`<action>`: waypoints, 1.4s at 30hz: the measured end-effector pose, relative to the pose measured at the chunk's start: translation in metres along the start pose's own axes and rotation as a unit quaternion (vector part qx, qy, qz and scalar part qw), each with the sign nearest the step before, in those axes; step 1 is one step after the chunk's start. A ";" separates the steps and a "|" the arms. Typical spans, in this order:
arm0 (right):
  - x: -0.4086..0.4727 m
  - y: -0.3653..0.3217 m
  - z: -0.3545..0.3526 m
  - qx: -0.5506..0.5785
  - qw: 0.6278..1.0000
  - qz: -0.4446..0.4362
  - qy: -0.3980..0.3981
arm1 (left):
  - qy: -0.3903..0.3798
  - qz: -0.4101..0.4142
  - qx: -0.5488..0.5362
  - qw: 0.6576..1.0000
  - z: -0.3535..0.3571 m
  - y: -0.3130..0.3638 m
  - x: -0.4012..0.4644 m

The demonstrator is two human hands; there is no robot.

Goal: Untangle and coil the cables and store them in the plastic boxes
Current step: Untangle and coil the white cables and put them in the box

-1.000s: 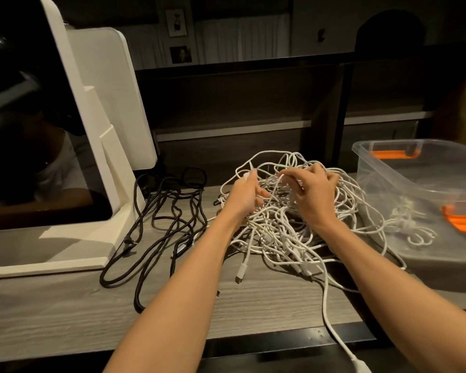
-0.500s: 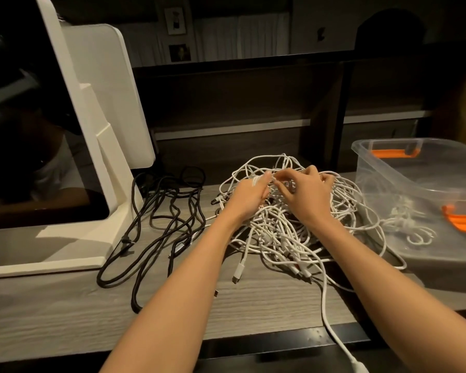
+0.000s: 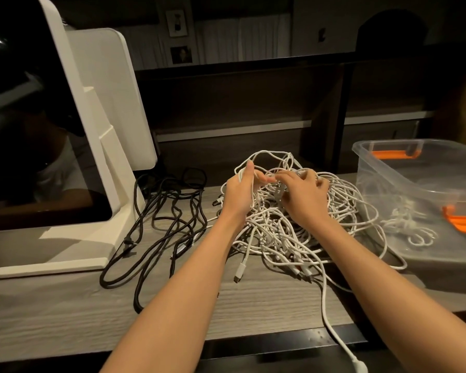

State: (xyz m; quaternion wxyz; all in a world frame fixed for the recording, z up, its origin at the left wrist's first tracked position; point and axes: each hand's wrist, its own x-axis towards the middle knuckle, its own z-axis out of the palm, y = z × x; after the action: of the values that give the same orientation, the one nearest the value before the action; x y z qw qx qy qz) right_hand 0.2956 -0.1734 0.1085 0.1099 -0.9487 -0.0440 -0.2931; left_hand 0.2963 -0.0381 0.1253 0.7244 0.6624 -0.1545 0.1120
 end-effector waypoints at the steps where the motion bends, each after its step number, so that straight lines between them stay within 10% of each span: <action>1: 0.001 0.002 0.001 -0.013 1.000 0.000 0.000 | 0.010 -0.006 -0.017 1.000 0.000 0.001 0.001; 12: 0.004 0.014 0.007 -0.030 0.997 0.051 0.038 | 0.017 -0.092 -0.106 0.990 0.002 0.012 0.000; 24: -0.004 0.003 -0.013 0.109 0.956 -0.072 0.262 | 0.047 -0.098 -0.014 0.994 -0.001 0.015 -0.003; 32: -0.004 0.002 -0.012 -0.002 0.912 -0.157 0.380 | 0.053 -0.100 -0.029 0.993 0.001 0.015 -0.003; 37: -0.003 0.000 -0.007 0.101 0.937 -0.285 0.176 | 0.052 -0.105 -0.046 0.992 0.000 0.016 -0.003; 42: 0.000 0.009 0.006 0.084 0.982 -0.171 -0.011 | 0.042 -0.148 -0.128 0.980 0.002 0.020 -0.003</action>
State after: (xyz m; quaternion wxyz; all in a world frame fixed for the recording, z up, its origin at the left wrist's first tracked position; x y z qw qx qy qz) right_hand 0.3003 -0.1803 0.1022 0.1374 -0.9176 -0.2312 -0.2927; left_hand 0.2862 -0.0379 0.1425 0.8177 0.5744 -0.0370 0.0104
